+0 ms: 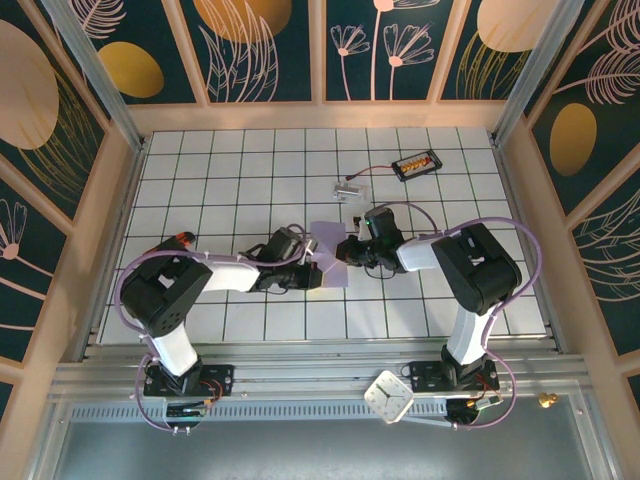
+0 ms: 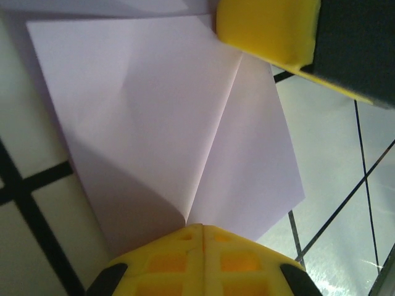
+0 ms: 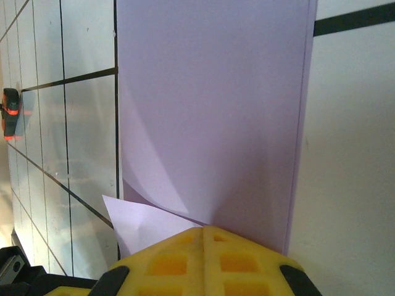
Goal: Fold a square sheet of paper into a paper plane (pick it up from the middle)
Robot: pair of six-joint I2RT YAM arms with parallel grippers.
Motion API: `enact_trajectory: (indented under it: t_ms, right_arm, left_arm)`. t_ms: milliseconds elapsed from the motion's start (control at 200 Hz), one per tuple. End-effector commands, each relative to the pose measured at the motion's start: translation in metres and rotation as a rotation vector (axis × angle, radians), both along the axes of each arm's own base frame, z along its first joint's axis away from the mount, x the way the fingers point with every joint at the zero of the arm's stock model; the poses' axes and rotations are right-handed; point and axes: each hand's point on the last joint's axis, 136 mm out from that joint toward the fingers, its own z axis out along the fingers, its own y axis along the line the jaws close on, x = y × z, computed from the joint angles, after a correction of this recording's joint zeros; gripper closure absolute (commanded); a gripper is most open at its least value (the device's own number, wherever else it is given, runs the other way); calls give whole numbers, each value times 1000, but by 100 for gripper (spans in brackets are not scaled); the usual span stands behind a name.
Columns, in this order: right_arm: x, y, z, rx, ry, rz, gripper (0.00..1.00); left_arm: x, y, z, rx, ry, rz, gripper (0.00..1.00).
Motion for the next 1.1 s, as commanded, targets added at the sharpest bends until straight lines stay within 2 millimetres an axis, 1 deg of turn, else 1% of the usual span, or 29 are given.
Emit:
enact_trajectory:
  t_ms: [0, 170, 185, 250, 310, 385, 430, 470, 515, 575, 636, 666, 706, 756, 771, 801, 811, 826, 926, 956, 1096]
  right_arm:
    - [-18, -31, -43, -155, 104, -36, 100]
    - [-21, -34, -47, -175, 114, -33, 100]
    - [-21, -34, -47, -176, 115, -32, 100]
    - [-22, -36, -48, -184, 116, -31, 100]
    - [-21, -36, -46, -183, 110, -30, 100]
    - [-19, -31, -40, -159, 91, -15, 100]
    - [-17, -26, -32, -128, 69, 3, 100]
    - [-15, -21, -20, -94, 42, 19, 100]
    - [-12, -17, -7, -61, 8, 33, 100]
    - [-11, -13, 12, -23, -35, 55, 100]
    - [-13, -12, 26, -8, -62, 66, 100]
    - [-14, -14, 31, -7, -72, 64, 98]
    - [-17, -18, 35, -15, -77, 53, 96]
    - [-22, -24, 39, -36, -82, 35, 94]
    - [-23, -27, 39, -47, -82, 26, 93]
    - [-26, -33, 38, -78, -77, 2, 91]
    - [-27, -35, 37, -88, -76, -7, 90]
    - [-27, -38, 37, -101, -76, -18, 90]
    - [-38, -53, 31, -195, -46, -85, 85]
    - [-45, -49, 31, -205, -45, -81, 84]
    - [-54, -47, 27, -219, -18, -136, 79]
  left_arm:
    - [-33, 28, -29, 71, 141, 20, 100]
    - [-50, 35, -36, 37, 214, 41, 100]
    - [-50, 34, -29, 21, 201, 40, 100]
    - [-56, 38, -27, 13, 214, 40, 100]
    - [-58, 37, -16, -14, 201, 34, 100]
    - [-48, 28, 12, -74, 130, 15, 100]
    - [-39, 21, 32, -114, 73, 12, 95]
    - [-29, 16, 46, -142, 25, 24, 93]
    - [-17, 12, 57, -160, -14, 51, 92]
    - [0, 4, 65, -178, -40, 73, 93]
    - [15, -4, 65, -179, -46, 85, 96]
    - [20, -9, 63, -175, -46, 82, 97]
    - [27, -12, 57, -156, -42, 89, 99]
    - [36, -16, 54, -147, -48, 88, 100]
    - [38, -17, 51, -142, -47, 88, 100]
    - [42, -18, 55, -141, -62, 87, 100]
    - [43, -18, 46, -123, -51, 88, 100]
    - [45, -16, 42, -108, -49, 91, 100]
    - [55, -7, 28, -38, -65, 102, 100]
    - [57, -3, 23, -23, -64, 107, 100]
    - [55, 0, 6, 7, -51, 91, 100]
